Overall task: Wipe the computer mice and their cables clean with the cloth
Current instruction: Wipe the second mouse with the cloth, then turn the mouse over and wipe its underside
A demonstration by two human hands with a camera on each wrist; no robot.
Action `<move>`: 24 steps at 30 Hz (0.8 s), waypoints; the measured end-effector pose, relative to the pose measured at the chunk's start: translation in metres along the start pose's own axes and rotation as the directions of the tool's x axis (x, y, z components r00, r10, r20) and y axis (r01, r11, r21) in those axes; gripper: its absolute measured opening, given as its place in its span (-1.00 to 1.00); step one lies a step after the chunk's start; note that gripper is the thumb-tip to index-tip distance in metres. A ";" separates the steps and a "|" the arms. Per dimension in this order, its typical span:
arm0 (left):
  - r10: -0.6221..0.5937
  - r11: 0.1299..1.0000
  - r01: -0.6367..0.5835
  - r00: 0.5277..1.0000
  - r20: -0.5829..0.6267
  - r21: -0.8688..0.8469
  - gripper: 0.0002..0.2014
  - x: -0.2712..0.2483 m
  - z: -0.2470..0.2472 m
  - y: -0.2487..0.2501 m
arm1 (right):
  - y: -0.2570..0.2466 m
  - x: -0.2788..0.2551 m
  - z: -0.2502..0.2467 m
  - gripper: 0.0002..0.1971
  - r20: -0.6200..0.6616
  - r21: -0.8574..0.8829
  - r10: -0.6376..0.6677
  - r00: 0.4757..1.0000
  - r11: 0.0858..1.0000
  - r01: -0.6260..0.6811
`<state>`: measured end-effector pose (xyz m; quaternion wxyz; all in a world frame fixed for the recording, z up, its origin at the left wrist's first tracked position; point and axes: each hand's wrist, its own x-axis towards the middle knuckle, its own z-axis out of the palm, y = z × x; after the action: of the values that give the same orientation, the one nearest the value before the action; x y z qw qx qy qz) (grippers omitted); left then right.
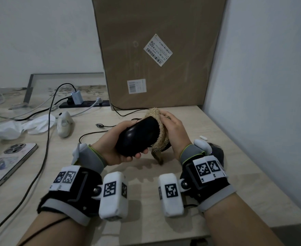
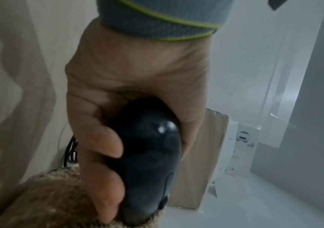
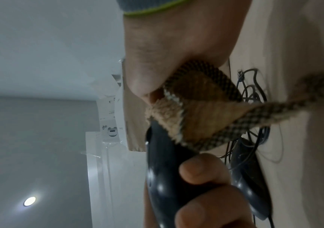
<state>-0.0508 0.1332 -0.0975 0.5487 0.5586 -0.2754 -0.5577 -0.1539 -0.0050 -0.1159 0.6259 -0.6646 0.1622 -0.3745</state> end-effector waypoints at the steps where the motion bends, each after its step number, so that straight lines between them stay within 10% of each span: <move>1: 0.021 1.000 -0.021 1.000 -0.002 -0.018 -0.44 0.000 -0.001 0.000 | 0.001 0.001 0.001 -0.71 0.005 0.004 0.020 1.000 1.000 -0.020; 9: 0.216 0.932 -0.250 0.965 -0.152 -0.263 -0.47 0.003 -0.008 0.003 | 0.002 -0.003 -0.004 -0.90 0.026 0.027 0.008 1.000 1.000 -0.009; 18: 0.450 0.575 -0.665 0.744 -0.494 -0.477 -0.38 0.008 -0.029 0.007 | 0.009 0.000 -0.004 -0.79 -0.129 -0.204 -0.098 0.987 0.976 0.070; 24: 0.430 0.645 -0.548 0.837 -0.339 -0.533 -0.41 0.009 -0.015 0.004 | 0.007 0.000 -0.006 -0.91 -0.180 -0.215 -0.122 0.976 0.973 0.082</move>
<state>-0.0335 0.1288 -0.0998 0.8516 0.3027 -0.1700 -0.3927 -0.1562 -0.0099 -0.1226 0.5147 -0.6943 0.2253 -0.4497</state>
